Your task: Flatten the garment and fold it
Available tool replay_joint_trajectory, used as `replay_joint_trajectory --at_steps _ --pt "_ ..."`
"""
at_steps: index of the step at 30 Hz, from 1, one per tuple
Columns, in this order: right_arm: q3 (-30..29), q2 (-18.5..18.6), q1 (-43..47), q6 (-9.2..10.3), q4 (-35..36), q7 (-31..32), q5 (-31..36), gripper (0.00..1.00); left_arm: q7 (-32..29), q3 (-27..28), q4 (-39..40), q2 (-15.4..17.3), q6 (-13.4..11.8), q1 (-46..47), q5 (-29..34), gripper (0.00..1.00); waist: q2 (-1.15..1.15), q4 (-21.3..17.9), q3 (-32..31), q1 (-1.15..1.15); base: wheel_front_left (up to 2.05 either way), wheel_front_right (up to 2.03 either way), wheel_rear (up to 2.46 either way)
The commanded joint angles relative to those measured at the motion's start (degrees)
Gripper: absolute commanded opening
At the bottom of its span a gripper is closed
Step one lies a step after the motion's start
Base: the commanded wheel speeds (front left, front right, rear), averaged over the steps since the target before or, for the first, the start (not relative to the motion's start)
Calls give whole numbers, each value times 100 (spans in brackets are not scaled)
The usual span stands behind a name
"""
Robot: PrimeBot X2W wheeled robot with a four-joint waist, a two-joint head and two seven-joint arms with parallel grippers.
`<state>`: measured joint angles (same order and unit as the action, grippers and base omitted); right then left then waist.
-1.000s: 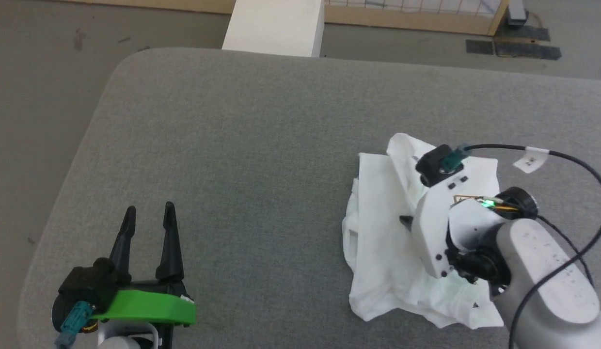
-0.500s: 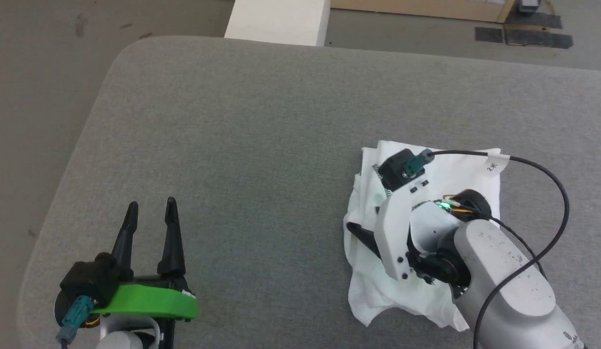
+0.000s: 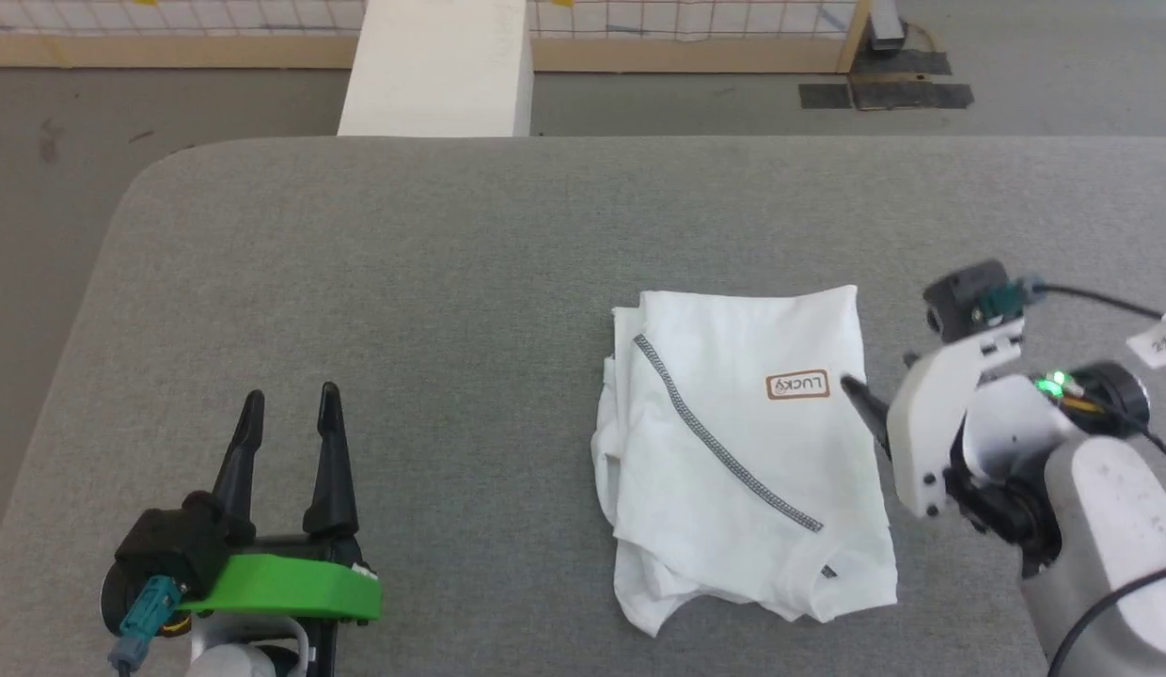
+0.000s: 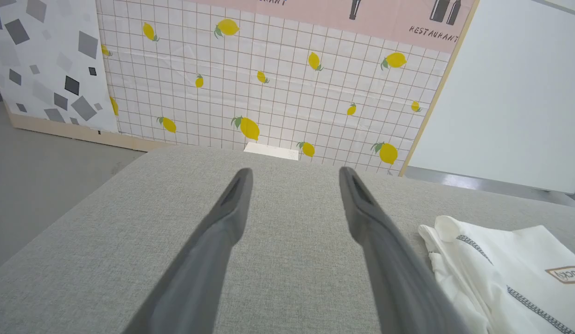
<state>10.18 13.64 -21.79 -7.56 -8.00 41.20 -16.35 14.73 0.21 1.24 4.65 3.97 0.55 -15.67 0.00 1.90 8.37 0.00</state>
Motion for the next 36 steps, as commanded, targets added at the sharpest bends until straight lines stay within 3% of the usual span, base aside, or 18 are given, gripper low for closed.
replay_joint_trajectory --at_steps 1,13,14,15,18,22,28,29,32,36 --pt "-40 -81 188 8 -37 62 152 100 27 -8 4 2 4 -41 19 100 0 -39 34 0 0 0 0" --pt "-140 -372 635 8 -808 138 584 100 27 -51 -61 22 31 149 -15 100 0 218 367 0 0 0 0" --pt "-142 -359 616 8 -854 125 585 35 27 -49 -63 23 32 150 -16 100 0 223 369 0 0 0 0" --pt "-134 -332 576 8 -886 75 599 0 27 -41 -61 27 31 148 -14 100 0 217 371 0 0 0 0" --pt "-16 -268 446 8 -961 63 574 0 27 0 -27 43 5 117 0 100 0 86 362 0 0 0 0" --pt "566 -55 149 8 -911 117 394 0 27 67 84 87 -11 69 4 100 0 -382 407 0 0 0 0" --pt "1802 573 -635 8 -880 293 -3 0 26 302 245 201 -103 119 -74 100 0 -1633 619 0 0 0 0" --pt "2190 785 -1064 8 -1019 238 -208 0 15 369 295 316 -101 200 -72 100 0 -2230 756 0 0 0 0" --pt "2415 977 -1446 8 -1239 84 -324 0 -42 381 378 417 -99 356 -51 100 0 -2658 957 0 0 0 0" --pt "2437 1237 -1866 8 -1590 -225 -365 0 -179 331 518 541 -91 619 9 100 0 -2894 1269 0 0 0 0"
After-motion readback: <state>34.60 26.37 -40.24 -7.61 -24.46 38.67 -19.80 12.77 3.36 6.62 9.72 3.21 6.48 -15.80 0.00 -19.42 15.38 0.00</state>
